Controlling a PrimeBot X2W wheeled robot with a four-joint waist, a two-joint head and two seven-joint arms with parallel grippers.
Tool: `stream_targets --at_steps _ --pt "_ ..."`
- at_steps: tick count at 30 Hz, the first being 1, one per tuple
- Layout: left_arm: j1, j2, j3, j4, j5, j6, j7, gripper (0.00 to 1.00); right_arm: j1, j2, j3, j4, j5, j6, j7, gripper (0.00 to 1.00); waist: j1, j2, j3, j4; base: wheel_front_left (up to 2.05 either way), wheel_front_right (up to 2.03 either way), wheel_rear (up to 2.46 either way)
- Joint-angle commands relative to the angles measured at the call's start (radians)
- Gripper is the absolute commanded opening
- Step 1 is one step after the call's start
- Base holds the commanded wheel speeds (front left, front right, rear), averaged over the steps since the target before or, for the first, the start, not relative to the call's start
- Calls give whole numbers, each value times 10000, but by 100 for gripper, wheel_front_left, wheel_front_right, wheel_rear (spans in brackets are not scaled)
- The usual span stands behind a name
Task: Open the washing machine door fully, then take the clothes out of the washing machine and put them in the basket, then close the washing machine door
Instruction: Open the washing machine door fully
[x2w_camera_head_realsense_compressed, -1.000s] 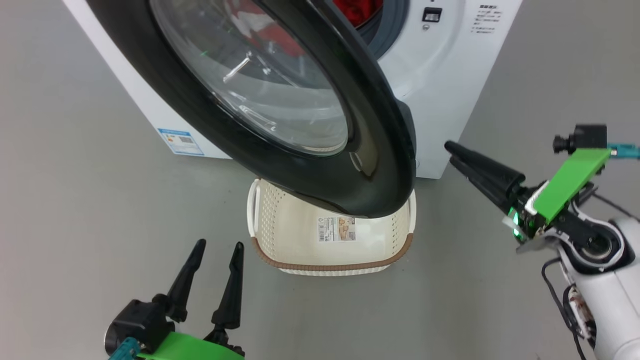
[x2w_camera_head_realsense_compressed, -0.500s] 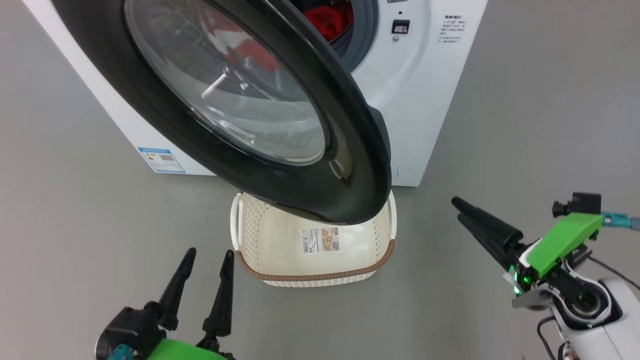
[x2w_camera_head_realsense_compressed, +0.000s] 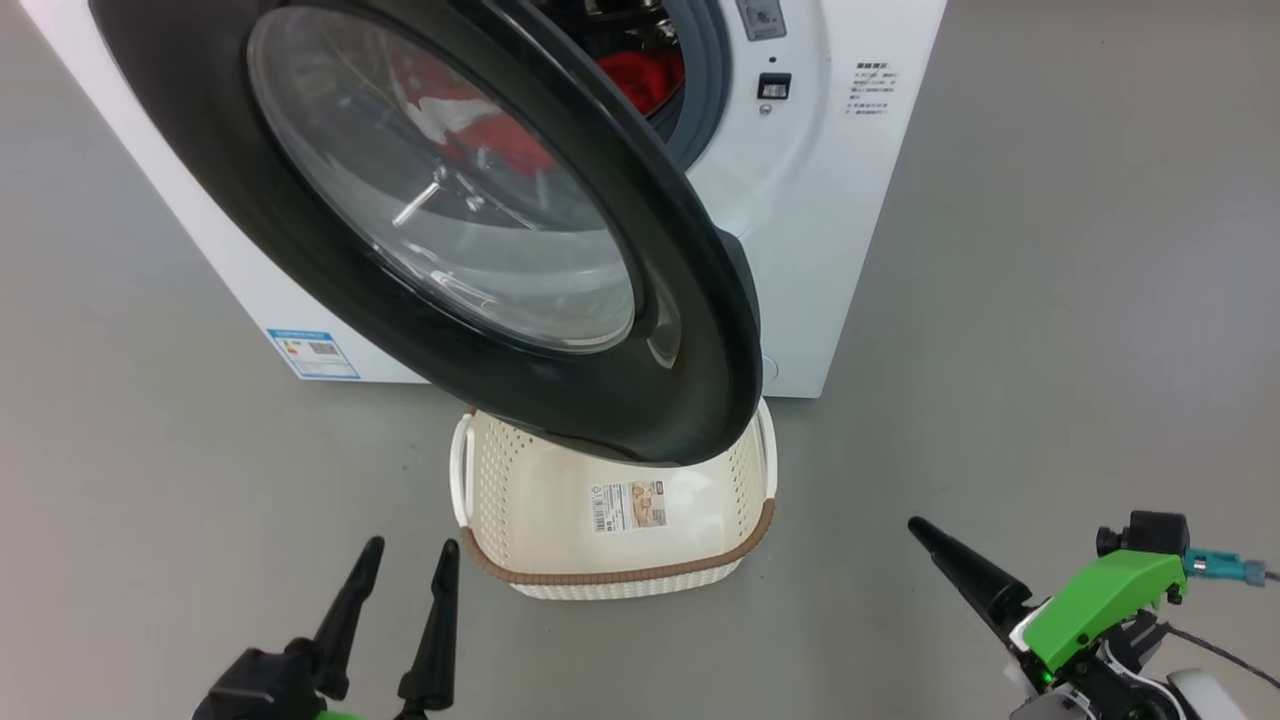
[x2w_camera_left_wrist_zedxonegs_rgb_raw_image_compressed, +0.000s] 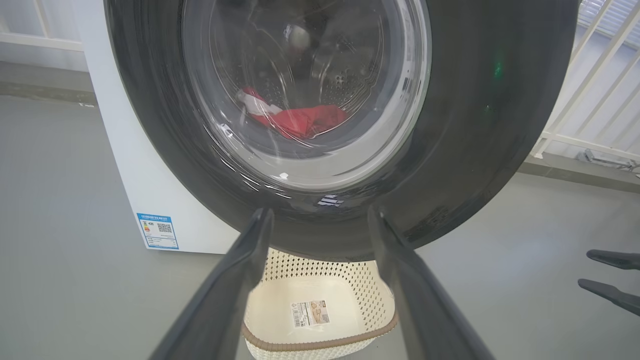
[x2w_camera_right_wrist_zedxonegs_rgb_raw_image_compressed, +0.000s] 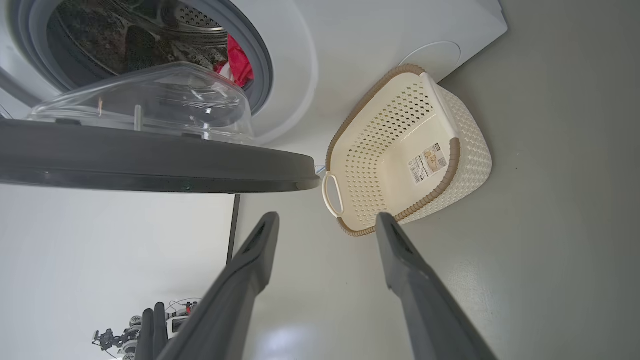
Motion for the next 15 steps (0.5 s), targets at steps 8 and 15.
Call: stream_targets --at_steps 8,15 --pt "132 106 423 -103 119 -103 -92 100 323 -462 871 -273 -926 77 -1376 100 0 -1 -139 -183 0 0 0" --pt "205 106 486 -9 95 -118 -92 100 373 -972 1846 -353 -1636 77 -2765 100 0 -1 -153 -320 0 0 0"
